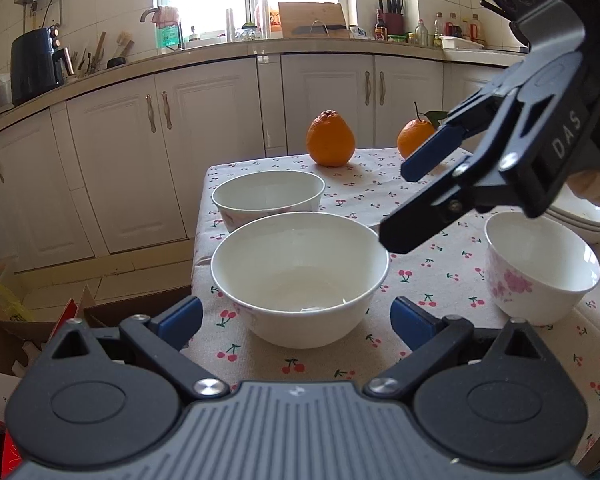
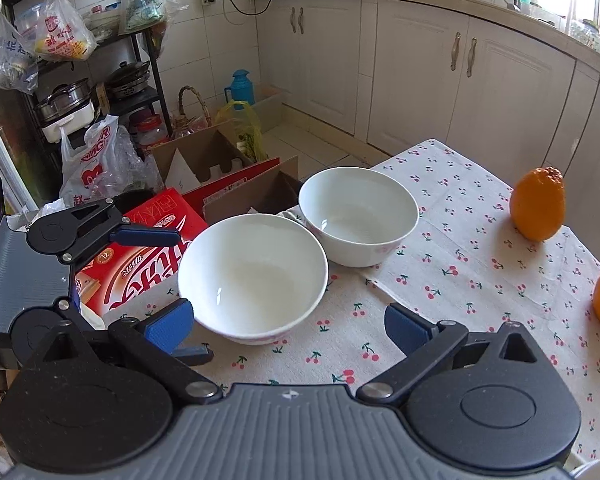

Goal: Organize plates and bowls
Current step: 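Reach the right gripper into another white bowl's rim, then close the right gripper on the white bowl's rim and lift it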

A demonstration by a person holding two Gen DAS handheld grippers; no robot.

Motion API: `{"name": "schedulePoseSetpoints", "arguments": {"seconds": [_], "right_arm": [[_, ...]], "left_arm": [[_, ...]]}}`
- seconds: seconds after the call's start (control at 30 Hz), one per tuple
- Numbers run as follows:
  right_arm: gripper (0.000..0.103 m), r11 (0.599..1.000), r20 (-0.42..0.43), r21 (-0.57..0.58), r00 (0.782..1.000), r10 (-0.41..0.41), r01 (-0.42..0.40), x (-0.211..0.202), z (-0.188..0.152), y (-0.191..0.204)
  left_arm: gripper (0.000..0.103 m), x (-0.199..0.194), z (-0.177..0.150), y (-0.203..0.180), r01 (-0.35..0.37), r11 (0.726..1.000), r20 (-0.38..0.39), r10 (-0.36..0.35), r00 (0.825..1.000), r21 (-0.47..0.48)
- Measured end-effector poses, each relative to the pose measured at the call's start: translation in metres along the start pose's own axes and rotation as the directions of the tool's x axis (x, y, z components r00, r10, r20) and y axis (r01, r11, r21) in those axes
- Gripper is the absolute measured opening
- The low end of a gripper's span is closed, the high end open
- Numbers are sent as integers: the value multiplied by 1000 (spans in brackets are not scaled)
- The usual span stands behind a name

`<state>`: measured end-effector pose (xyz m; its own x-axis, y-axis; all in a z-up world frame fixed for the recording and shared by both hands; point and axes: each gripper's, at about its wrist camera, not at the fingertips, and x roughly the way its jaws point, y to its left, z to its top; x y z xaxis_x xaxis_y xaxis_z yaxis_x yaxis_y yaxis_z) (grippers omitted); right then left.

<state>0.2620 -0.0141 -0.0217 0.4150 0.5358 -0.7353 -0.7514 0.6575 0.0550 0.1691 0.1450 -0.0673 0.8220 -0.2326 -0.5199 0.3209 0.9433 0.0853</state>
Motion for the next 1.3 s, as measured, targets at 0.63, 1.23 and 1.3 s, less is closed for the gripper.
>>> {"name": "schedulePoseSetpoints", "arguments": {"seconds": [0.63,1.23,1.3], "right_arm": [[85,990,-85,61,987,134,-129,57,26,-18],[71,983,-87,82,981,172,-165,60,28,-19],[71,983,-81,81,982,171,-165,56,28,-18]], "left_arm": [[90,16,-2,7,51,999,-12,-51,999,-15],[89,15,3,5,59,998,-34,-60,998,-11],[89,13,4,3,62,998,-35,-62,997,-9]]}}
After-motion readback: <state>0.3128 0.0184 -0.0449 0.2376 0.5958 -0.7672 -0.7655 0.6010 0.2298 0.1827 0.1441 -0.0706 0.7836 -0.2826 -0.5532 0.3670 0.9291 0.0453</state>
